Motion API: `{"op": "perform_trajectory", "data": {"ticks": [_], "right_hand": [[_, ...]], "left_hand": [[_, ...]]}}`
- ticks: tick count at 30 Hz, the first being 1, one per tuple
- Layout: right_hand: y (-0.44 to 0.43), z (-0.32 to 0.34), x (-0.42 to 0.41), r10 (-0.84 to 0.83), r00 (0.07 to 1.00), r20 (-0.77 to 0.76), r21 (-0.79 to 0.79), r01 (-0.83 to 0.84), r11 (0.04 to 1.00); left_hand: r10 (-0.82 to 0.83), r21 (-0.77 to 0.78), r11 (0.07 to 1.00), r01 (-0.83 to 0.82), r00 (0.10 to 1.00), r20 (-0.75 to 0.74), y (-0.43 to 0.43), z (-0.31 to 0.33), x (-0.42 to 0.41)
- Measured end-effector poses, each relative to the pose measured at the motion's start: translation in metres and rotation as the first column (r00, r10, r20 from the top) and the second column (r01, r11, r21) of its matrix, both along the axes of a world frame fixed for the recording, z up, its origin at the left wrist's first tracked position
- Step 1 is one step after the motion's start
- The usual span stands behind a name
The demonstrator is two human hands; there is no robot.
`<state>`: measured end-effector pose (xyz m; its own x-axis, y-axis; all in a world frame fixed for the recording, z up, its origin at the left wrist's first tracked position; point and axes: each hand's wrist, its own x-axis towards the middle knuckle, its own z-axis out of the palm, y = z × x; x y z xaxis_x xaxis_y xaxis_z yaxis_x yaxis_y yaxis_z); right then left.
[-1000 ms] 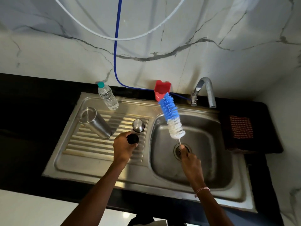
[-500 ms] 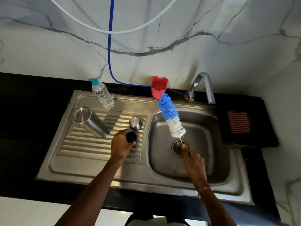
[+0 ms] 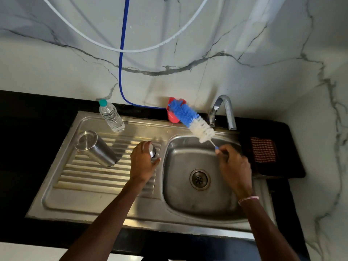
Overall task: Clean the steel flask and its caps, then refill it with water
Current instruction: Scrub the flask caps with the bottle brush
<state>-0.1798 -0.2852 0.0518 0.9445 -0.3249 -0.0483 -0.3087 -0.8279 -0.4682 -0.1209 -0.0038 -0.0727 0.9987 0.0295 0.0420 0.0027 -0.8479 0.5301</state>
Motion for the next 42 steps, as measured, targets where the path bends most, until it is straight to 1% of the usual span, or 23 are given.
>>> {"op": "perform_trajectory", "data": {"ticks": [3, 5, 8, 10, 12, 15, 18, 24, 27, 29, 34, 36, 39, 42], "right_hand": [[-0.014, 0.037, 0.033, 0.094, 0.991, 0.095, -0.177, -0.077, 0.981], [-0.019, 0.060, 0.061, 0.165, 0.981, 0.102, -0.330, -0.123, 0.936], [-0.020, 0.091, 0.104, 0.284, 0.958, 0.040, -0.541, -0.219, 0.812], [-0.015, 0.108, 0.131, 0.352, 0.936, -0.016, -0.630, -0.283, 0.723], [-0.009, 0.119, 0.155, 0.388, 0.919, -0.075, -0.665, -0.335, 0.667], [0.002, 0.121, 0.186, 0.467, 0.879, -0.098, -0.728, -0.383, 0.568], [0.015, 0.117, 0.208, 0.523, 0.844, -0.117, -0.763, -0.413, 0.497], [0.047, 0.108, 0.241, 0.552, 0.801, -0.233, -0.803, -0.478, 0.355], [0.063, 0.099, 0.251, 0.529, 0.782, -0.330, -0.785, -0.539, 0.306], [0.067, 0.095, 0.255, 0.528, 0.775, -0.346, -0.777, -0.553, 0.302], [0.063, 0.091, 0.262, 0.518, 0.793, -0.321, -0.783, -0.530, 0.326], [0.058, 0.087, 0.260, 0.503, 0.806, -0.313, -0.769, -0.526, 0.365], [0.048, 0.078, 0.254, 0.509, 0.821, -0.259, -0.739, -0.508, 0.443], [0.039, 0.067, 0.254, 0.551, 0.809, -0.205, -0.738, -0.497, 0.456]], "left_hand": [[-0.092, 0.076, 0.993, 0.095, 0.995, -0.040, -0.018, 0.004, 0.018], [-0.151, 0.107, 0.981, 0.159, 0.986, -0.077, -0.030, 0.007, 0.036], [-0.220, 0.138, 0.960, 0.242, 0.963, -0.156, -0.044, 0.017, 0.074], [-0.231, 0.162, 0.950, 0.266, 0.950, -0.208, -0.050, 0.025, 0.099], [-0.239, 0.199, 0.937, 0.288, 0.942, -0.237, -0.053, 0.030, 0.119], [-0.293, 0.257, 0.898, 0.357, 0.921, -0.258, -0.056, 0.028, 0.137], [-0.330, 0.289, 0.864, 0.412, 0.898, -0.291, -0.056, 0.022, 0.144], [-0.328, 0.303, 0.860, 0.411, 0.899, -0.289, -0.057, 0.011, 0.144], [-0.318, 0.301, 0.865, 0.402, 0.902, -0.290, -0.060, 0.011, 0.145], [-0.310, 0.300, 0.868, 0.396, 0.904, -0.295, -0.062, 0.011, 0.147], [-0.294, 0.294, 0.875, 0.385, 0.905, -0.309, -0.061, 0.011, 0.148], [-0.289, 0.297, 0.876, 0.381, 0.906, -0.310, -0.062, 0.009, 0.147], [-0.276, 0.293, 0.882, 0.369, 0.908, -0.315, -0.065, 0.010, 0.146], [-0.272, 0.299, 0.880, 0.369, 0.908, -0.320, -0.069, 0.017, 0.147]]}}
